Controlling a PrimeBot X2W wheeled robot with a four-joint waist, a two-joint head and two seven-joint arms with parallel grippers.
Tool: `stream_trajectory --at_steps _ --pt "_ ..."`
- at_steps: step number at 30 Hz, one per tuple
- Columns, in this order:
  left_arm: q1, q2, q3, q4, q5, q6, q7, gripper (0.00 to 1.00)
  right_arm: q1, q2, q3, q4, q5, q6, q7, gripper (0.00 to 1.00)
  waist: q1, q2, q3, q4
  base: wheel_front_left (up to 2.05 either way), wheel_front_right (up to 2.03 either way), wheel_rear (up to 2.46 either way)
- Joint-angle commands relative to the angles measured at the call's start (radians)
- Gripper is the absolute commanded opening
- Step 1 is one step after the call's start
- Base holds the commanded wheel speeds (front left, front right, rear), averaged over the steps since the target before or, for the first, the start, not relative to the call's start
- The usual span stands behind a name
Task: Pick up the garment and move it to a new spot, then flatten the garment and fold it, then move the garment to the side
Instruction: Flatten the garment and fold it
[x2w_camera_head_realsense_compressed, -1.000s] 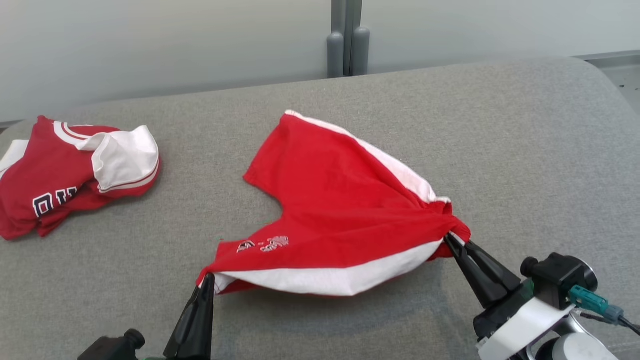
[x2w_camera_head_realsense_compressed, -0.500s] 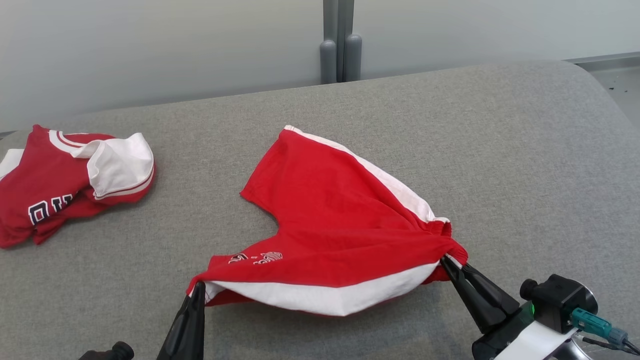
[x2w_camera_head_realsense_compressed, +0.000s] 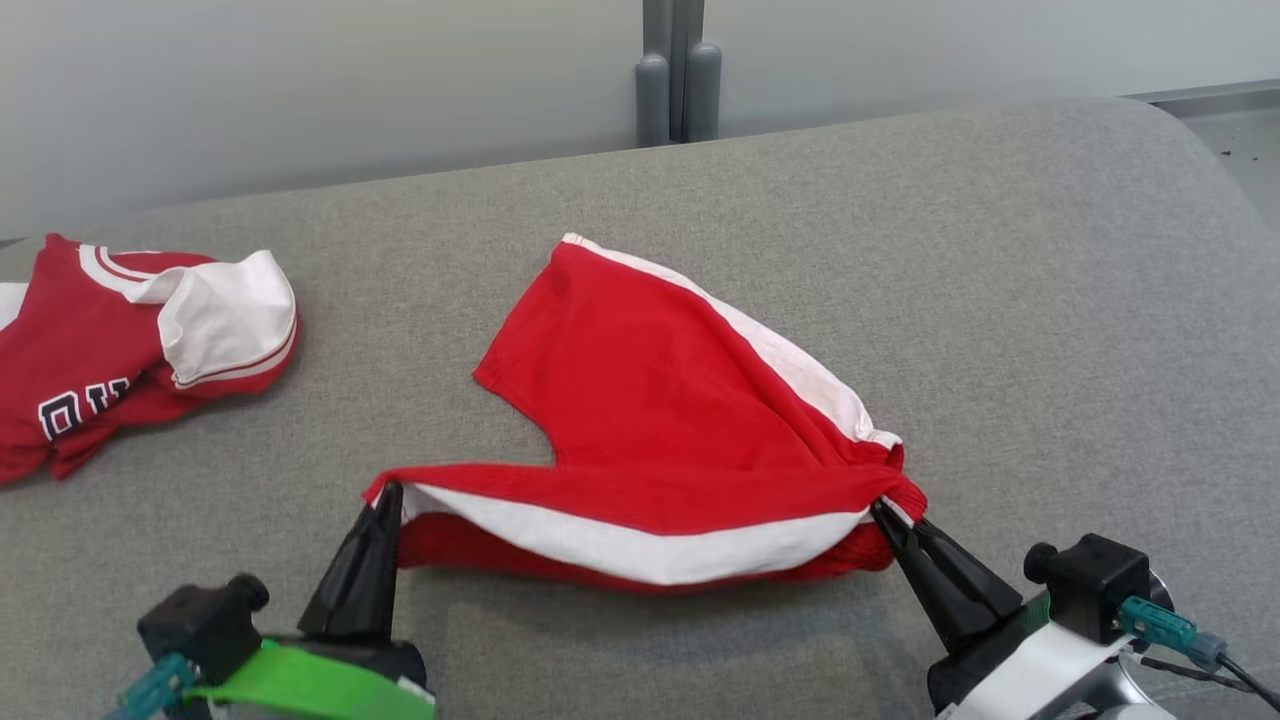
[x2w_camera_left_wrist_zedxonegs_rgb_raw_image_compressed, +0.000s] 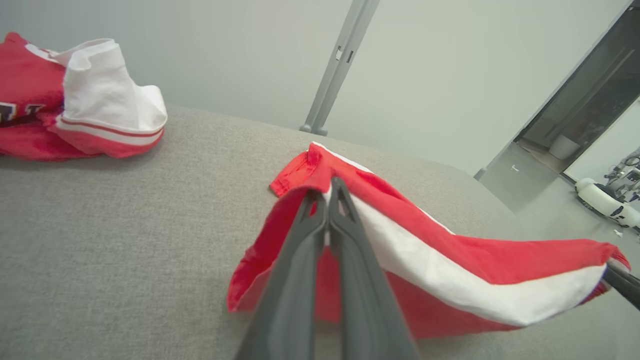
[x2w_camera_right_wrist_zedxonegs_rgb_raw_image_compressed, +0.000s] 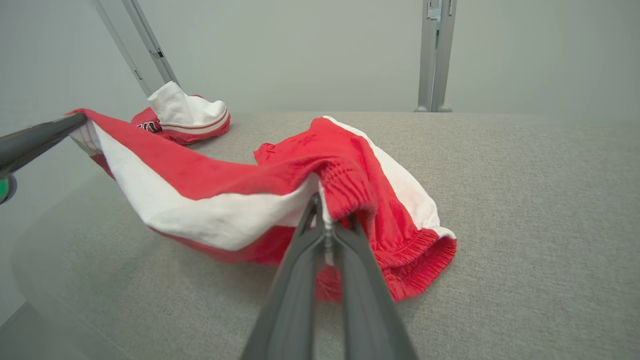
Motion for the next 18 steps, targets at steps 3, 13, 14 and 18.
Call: stream_trajectory --at_steps 3,13,14,18 --pt "-0.13 0.011 -0.006 0.09 0.021 -0.037 0.017 0.0 -0.039 0.022 -0.003 0.021 -0.001 0.0 -0.01 0.0 0.0001 0.0 0.038 -0.014 0.0 0.0 0.0" --pt "-0.573 -0.037 -0.057 0.474 0.07 -0.133 0.075 0.0 -0.2 0.159 -0.057 0.186 0.031 0.0 -0.036 0.0 0.0001 0.0 0.194 -0.086 0.0 0.0 0.0" --pt "-0.61 -0.043 -0.059 0.512 0.072 -0.138 0.074 0.0 -0.216 0.173 -0.06 0.203 0.033 0.0 -0.042 0.0 0.0001 0.0 0.211 -0.094 0.0 0.0 0.0" --pt "-0.74 -0.064 -0.08 0.657 0.089 -0.158 0.062 0.0 -0.272 0.21 -0.069 0.271 0.034 0.0 -0.067 0.0 0.0001 0.0 0.262 -0.119 0.0 0.0 0.0"
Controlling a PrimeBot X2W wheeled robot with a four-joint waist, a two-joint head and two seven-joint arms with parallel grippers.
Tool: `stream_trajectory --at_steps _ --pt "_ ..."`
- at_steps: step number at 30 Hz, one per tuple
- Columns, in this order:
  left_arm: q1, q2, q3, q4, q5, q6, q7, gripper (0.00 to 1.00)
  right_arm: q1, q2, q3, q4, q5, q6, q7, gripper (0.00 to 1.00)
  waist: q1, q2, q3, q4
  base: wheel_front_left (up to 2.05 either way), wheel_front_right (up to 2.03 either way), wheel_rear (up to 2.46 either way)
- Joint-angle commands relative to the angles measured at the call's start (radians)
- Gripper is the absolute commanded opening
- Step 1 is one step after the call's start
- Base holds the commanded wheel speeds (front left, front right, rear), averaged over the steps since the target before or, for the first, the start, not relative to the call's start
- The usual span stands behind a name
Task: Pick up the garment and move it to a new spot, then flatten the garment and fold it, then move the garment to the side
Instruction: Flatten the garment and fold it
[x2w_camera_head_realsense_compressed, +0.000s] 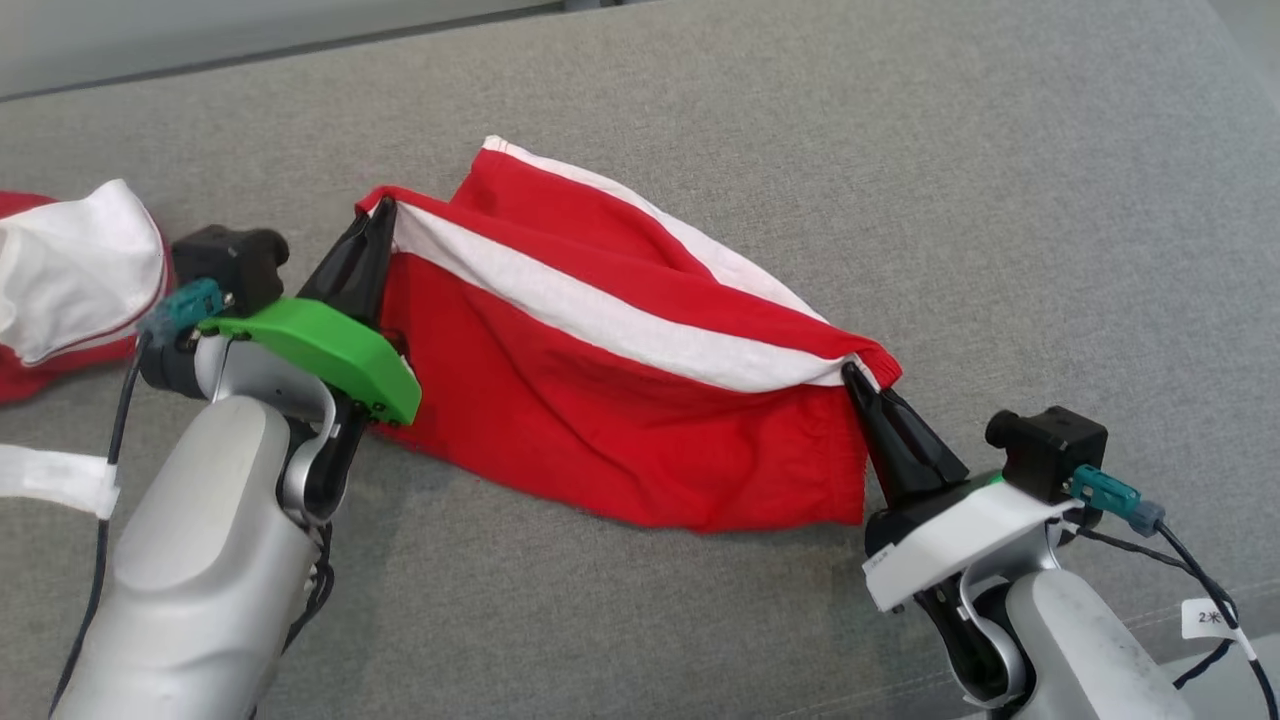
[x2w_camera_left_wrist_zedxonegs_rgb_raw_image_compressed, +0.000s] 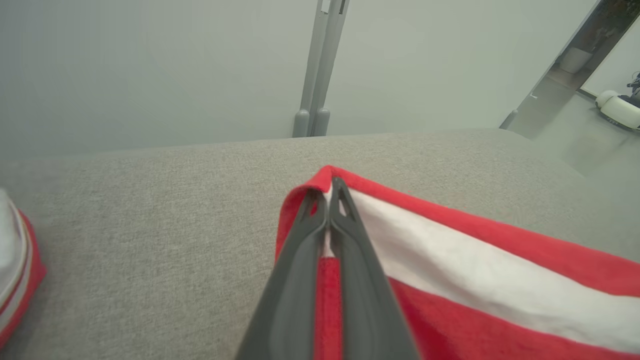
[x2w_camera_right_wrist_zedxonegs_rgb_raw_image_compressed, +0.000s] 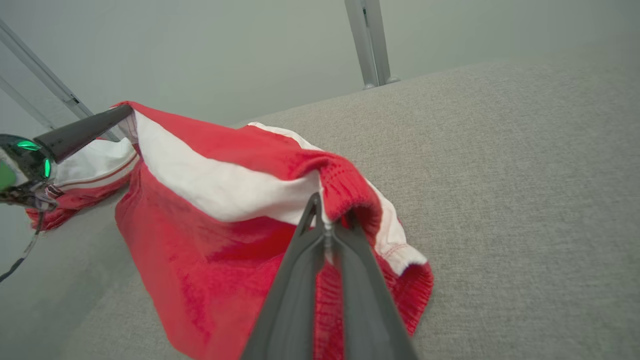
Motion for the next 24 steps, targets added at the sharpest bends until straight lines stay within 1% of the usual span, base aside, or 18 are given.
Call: stream_trajectory --at_steps 1,7,12,20,24 --pt "-0.068 -0.006 -0.013 0.06 0.016 -0.013 -0.007 0.0 -0.036 0.015 0.002 0.025 0.008 0.0 -0.017 0.0 0.0 0.0 0.084 -0.056 0.0 0.0 0.0" --pt "-0.215 -0.031 -0.056 0.219 0.035 -0.032 -0.02 0.0 -0.097 0.048 0.006 0.101 0.02 0.0 -0.053 0.0 0.0 0.0 0.133 -0.078 0.0 0.0 0.0" --pt "-0.31 -0.046 -0.093 0.329 0.045 -0.038 -0.017 0.0 -0.135 0.065 -0.003 0.154 0.029 0.0 -0.069 0.0 0.0 0.0 0.157 -0.089 0.0 0.0 0.0" --pt "-0.403 -0.061 -0.142 0.436 0.042 -0.041 -0.018 0.0 -0.175 0.079 0.007 0.202 0.039 0.0 -0.089 0.0 0.0 0.0 0.174 -0.1 0.0 0.0 0.0" --pt "-0.429 -0.071 -0.181 0.472 0.027 -0.042 -0.008 0.0 -0.192 0.082 0.017 0.229 0.048 0.0 -0.093 0.0 0.0 0.0 0.176 -0.104 0.0 0.0 0.0"
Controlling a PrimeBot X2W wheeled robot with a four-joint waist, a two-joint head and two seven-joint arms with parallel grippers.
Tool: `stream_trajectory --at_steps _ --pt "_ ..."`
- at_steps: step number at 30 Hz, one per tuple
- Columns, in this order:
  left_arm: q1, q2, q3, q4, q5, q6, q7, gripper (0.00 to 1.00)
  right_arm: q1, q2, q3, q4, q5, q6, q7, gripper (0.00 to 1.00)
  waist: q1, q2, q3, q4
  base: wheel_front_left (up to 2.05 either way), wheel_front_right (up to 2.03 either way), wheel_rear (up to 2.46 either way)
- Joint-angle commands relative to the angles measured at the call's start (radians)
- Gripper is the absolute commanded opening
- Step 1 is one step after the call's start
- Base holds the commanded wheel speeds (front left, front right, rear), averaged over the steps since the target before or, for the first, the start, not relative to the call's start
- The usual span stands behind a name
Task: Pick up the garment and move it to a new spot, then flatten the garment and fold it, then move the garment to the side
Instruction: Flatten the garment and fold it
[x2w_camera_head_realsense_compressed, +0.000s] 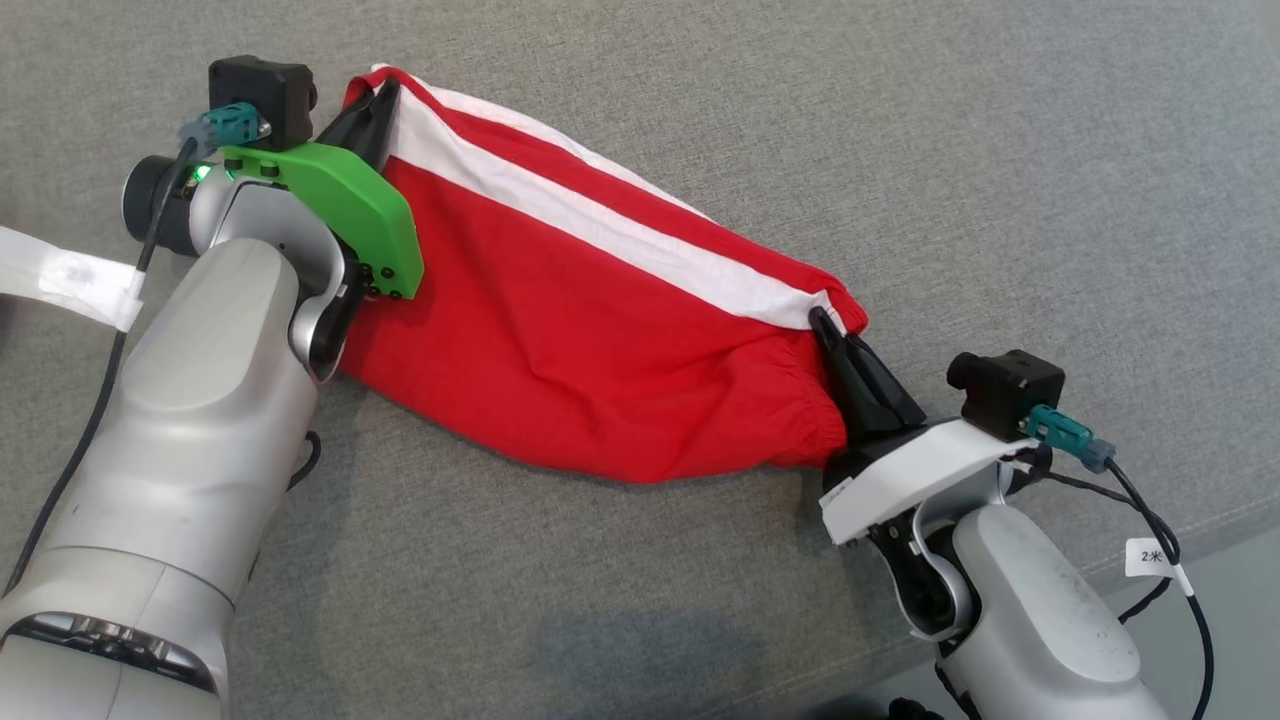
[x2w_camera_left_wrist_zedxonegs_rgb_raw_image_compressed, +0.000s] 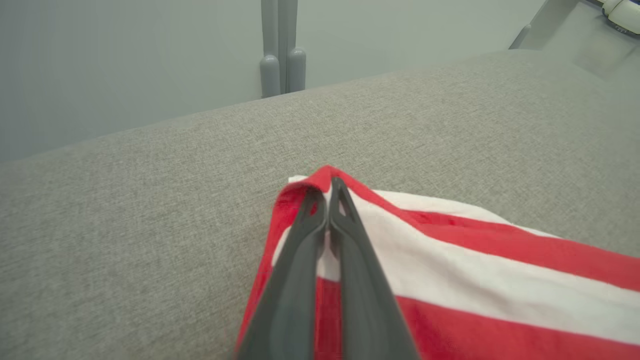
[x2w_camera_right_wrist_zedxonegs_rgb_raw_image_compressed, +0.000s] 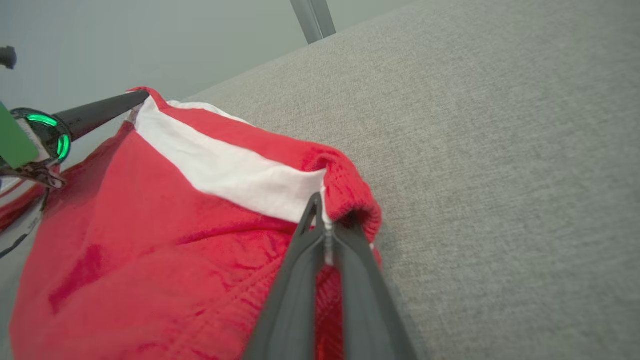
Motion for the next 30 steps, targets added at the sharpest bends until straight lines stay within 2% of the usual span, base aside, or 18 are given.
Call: stream_trajectory --at_steps 1,5,6,7,8,9,21,30 --pt "-0.019 0.001 -0.01 0.009 -0.008 -0.004 0.0 0.0 -0.013 0.001 0.005 0.009 0.007 0.0 -0.007 0.0 -0.0001 0.0 0.0 -0.002 0.0 0.0 0.0" --pt "-0.037 0.005 -0.038 0.033 -0.027 -0.004 -0.005 0.0 -0.029 0.002 0.014 0.032 0.01 0.0 -0.012 0.02 -0.0001 0.0 -0.001 -0.006 0.0 0.0 0.0" --pt "-0.04 0.006 -0.043 0.041 -0.03 -0.004 -0.007 0.0 -0.03 0.002 0.015 0.037 0.01 0.0 -0.013 0.14 -0.0001 0.0 -0.002 -0.007 0.0 0.0 0.0" --pt "-0.05 0.007 -0.053 0.056 -0.032 -0.003 -0.011 0.28 -0.035 0.003 0.017 0.047 0.011 0.0 -0.017 0.43 -0.0001 0.0 -0.004 -0.008 0.0 0.0 0.0" --pt "-0.055 0.006 -0.057 0.062 -0.034 -0.003 -0.015 0.69 -0.038 0.003 0.017 0.051 0.011 0.0 -0.017 0.82 -0.0001 0.0 -0.005 -0.009 0.0 0.0 0.0" --pt "-0.06 0.004 -0.062 0.068 -0.034 -0.003 -0.018 1.0 -0.039 0.004 0.017 0.054 0.009 0.0 -0.019 1.0 -0.0001 0.0 -0.007 -0.009 0.0 0.0 0.0" --pt "-0.042 -0.002 -0.13 0.088 -0.078 -0.003 -0.033 1.0 0.025 0.004 -0.042 0.046 -0.047 0.0 -0.018 1.0 -0.0001 0.0 -0.056 0.004 0.0 0.0 0.0" --pt "0.059 0.021 -0.185 0.047 -0.158 -0.003 -0.028 1.0 0.136 0.001 -0.128 -0.037 -0.104 0.0 0.023 1.0 -0.0001 0.0 -0.113 0.028 0.0 0.0 0.0"
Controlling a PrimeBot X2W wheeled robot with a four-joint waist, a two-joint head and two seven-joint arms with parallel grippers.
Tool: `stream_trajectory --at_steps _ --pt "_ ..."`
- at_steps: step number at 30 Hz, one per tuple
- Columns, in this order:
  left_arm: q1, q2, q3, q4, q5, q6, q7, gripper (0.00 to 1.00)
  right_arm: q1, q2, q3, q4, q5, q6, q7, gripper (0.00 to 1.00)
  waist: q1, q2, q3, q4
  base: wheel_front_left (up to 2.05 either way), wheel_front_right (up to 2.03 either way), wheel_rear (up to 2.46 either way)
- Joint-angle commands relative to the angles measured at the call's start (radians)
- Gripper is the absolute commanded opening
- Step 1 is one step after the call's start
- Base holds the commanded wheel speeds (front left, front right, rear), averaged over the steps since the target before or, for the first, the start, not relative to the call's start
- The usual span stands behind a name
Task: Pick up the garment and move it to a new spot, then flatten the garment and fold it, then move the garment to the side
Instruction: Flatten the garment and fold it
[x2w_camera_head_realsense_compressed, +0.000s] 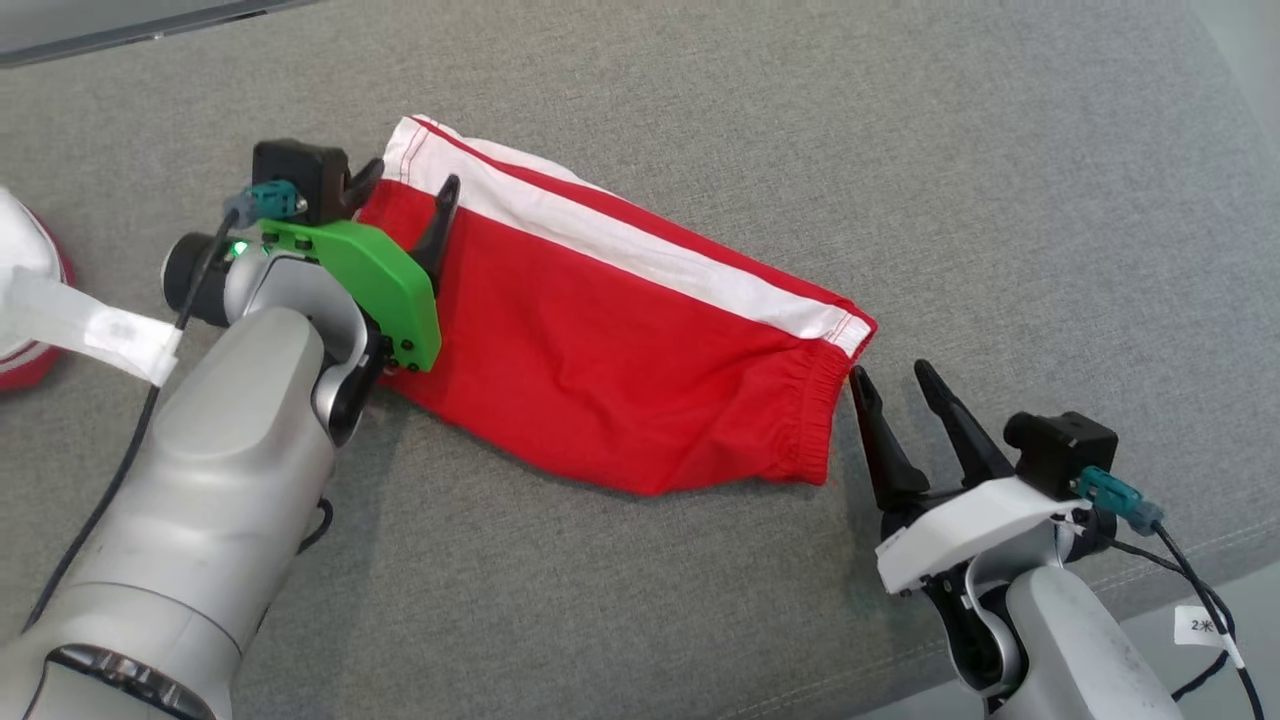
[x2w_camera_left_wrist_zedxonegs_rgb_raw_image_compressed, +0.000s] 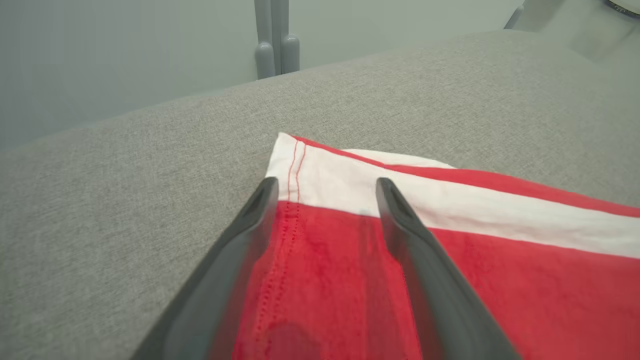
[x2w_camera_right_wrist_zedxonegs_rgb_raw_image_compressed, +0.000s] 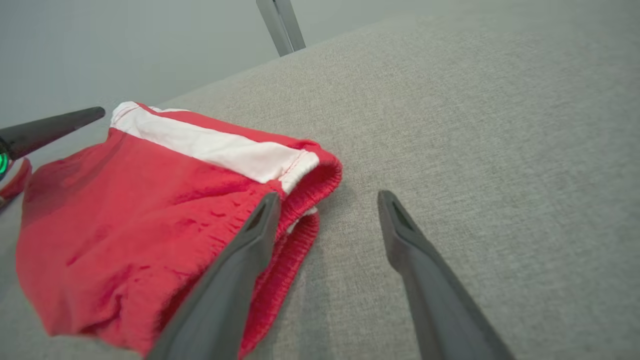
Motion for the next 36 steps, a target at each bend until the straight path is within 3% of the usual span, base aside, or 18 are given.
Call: stream_trajectory --at_steps 1,14,24,25,26,28,36 --pt "0.03 0.011 -0.01 -0.007 -0.019 -0.002 0.002 1.0 0.027 -0.006 -0.017 -0.019 -0.016 0.0 0.011 1.0 -0.0001 0.0 -0.025 0.013 0.0 0.0 0.0" --pt "0.116 0.046 -0.024 0.059 -0.084 -0.002 0.039 1.0 0.122 -0.008 -0.105 -0.195 -0.073 0.0 0.065 1.0 -0.0001 0.0 -0.087 0.008 0.0 0.0 0.0" --pt "0.14 0.045 -0.036 0.105 -0.125 -0.002 0.135 1.0 0.139 -0.006 -0.111 -0.3 -0.083 0.0 0.09 1.0 -0.0001 0.0 -0.079 -0.013 0.0 0.0 0.0" --pt "0.141 0.046 -0.04 0.103 -0.13 -0.002 0.147 0.92 0.139 -0.006 -0.112 -0.307 -0.083 0.0 0.09 1.0 -0.0001 0.0 -0.078 -0.015 0.0 0.0 0.0" --pt "0.143 0.045 -0.045 0.099 -0.132 -0.002 0.157 0.49 0.14 -0.006 -0.112 -0.311 -0.083 0.0 0.092 1.0 -0.0001 0.0 -0.078 -0.016 0.0 0.0 0.0" --pt "0.144 0.046 -0.054 0.092 -0.135 -0.002 0.171 0.0 0.142 -0.005 -0.114 -0.318 -0.083 0.0 0.093 1.0 -0.0001 0.0 -0.079 -0.017 0.0 0.0 0.0" --pt "0.159 0.052 -0.072 0.048 -0.155 -0.002 0.173 0.0 0.138 -0.004 -0.121 -0.326 -0.087 0.0 0.088 1.0 -0.0001 0.0 -0.089 -0.007 0.0 0.0 0.0"
